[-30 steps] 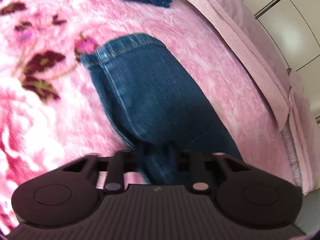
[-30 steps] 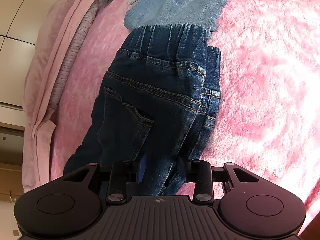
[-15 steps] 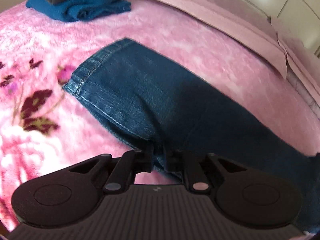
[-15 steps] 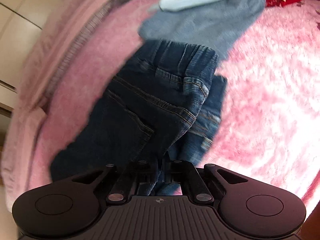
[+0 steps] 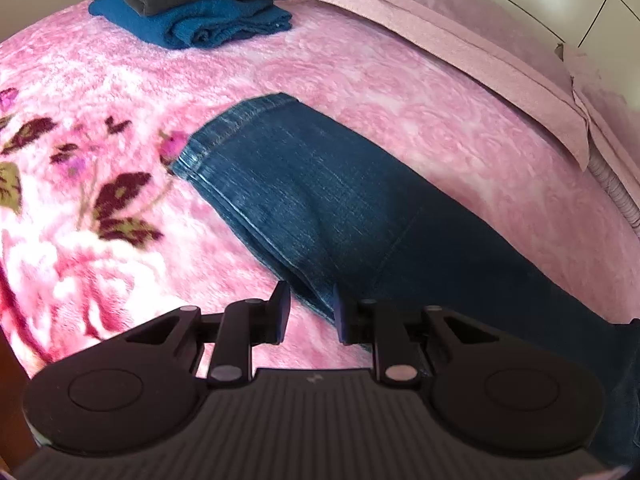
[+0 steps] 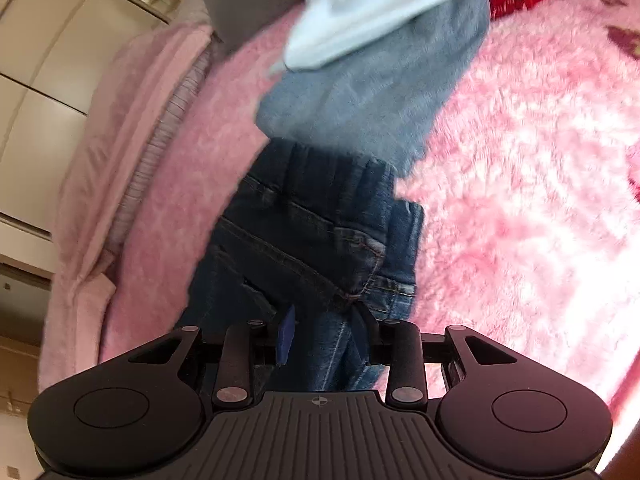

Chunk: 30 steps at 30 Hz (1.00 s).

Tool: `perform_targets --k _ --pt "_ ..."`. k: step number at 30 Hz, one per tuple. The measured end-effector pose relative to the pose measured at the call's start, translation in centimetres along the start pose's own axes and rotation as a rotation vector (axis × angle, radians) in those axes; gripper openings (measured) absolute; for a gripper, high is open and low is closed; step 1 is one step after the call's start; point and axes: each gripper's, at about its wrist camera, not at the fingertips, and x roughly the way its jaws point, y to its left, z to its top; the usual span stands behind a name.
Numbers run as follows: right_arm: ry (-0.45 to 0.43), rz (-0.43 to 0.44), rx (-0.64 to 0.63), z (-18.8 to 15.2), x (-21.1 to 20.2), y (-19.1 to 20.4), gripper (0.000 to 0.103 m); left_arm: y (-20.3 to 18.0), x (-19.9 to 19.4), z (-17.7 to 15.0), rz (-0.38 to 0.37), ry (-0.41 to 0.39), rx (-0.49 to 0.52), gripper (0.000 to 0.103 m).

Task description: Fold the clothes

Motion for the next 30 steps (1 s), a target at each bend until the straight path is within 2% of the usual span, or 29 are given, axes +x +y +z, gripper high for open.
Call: perform_targets --k 3,6,9,11,13,14,16,17,21,23,24,25,26,29,30 --pt "-0.034 -0.019 -0.058 -0.7 -0.8 0.6 0.003 -0.3 0.4 0.1 0.001 0.007 -0.003 0.018" --pt "-0.088 -0.075 -0.165 -2.1 -1.9 1.8 0.002 -0.1 0.5 0.2 0.001 0.003 0.002 0.018" --pt "-0.049 -0.158 -0.197 -2.6 0.5 1.2 0.003 0.4 0.0 0.6 0.004 -0.002 -0.018 0.018" --pt "-0.04 -0.217 -0.238 -2.4 0.4 2.7 0.006 0.8 -0.9 1.1 0.001 -0.033 -0.026 0.018" --pt "-0.061 -0.301 -0.296 -2.4 -0.3 4.6 0.026 1.0 -1.2 1.9 0.004 -0.066 0.0 0.018" --pt "-0.104 -0.354 -0.336 -2.6 -0.9 5.6 0.03 1.0 -1.2 2.3 0.003 -0.082 0.016 0.018" --pt "-0.192 -0.431 -0.439 -3.7 -1.7 7.5 0.035 0.9 -0.5 3.2 0.001 -0.102 0.077 0.018" --pt "-0.216 -0.425 -0.494 -4.3 -1.6 8.2 0.035 0.6 0.2 3.8 0.002 -0.114 0.11 0.018" --pt "-0.163 -0.331 -0.618 -6.7 1.6 10.3 0.036 0.1 3.3 5.1 0.003 -0.126 0.227 0.018" --pt "-0.106 -0.357 -0.689 -8.1 3.9 10.3 0.036 0.6 5.5 4.7 0.065 -0.083 0.38 0.014" --pt "-0.076 -0.373 -0.725 -8.8 5.1 10.3 0.036 1.1 5.6 4.4 0.055 -0.112 0.449 0.014" --pt "-0.084 -0.378 -0.719 -9.1 5.3 9.9 0.036 1.7 5.6 4.5 0.059 -0.122 0.495 0.013" --pt "-0.097 -0.381 -0.707 -9.3 5.3 9.4 0.036 2.3 5.4 5.1 0.08 -0.114 0.491 0.004" --pt "-0.081 -0.433 -0.625 -8.8 4.2 9.9 0.036 4.1 4.5 8.0 0.085 -0.084 0.308 0.002" --pt "-0.087 -0.45 -0.618 -9.0 3.8 10.4 0.036 3.9 4.1 8.7 0.091 -0.091 0.274 0.002"
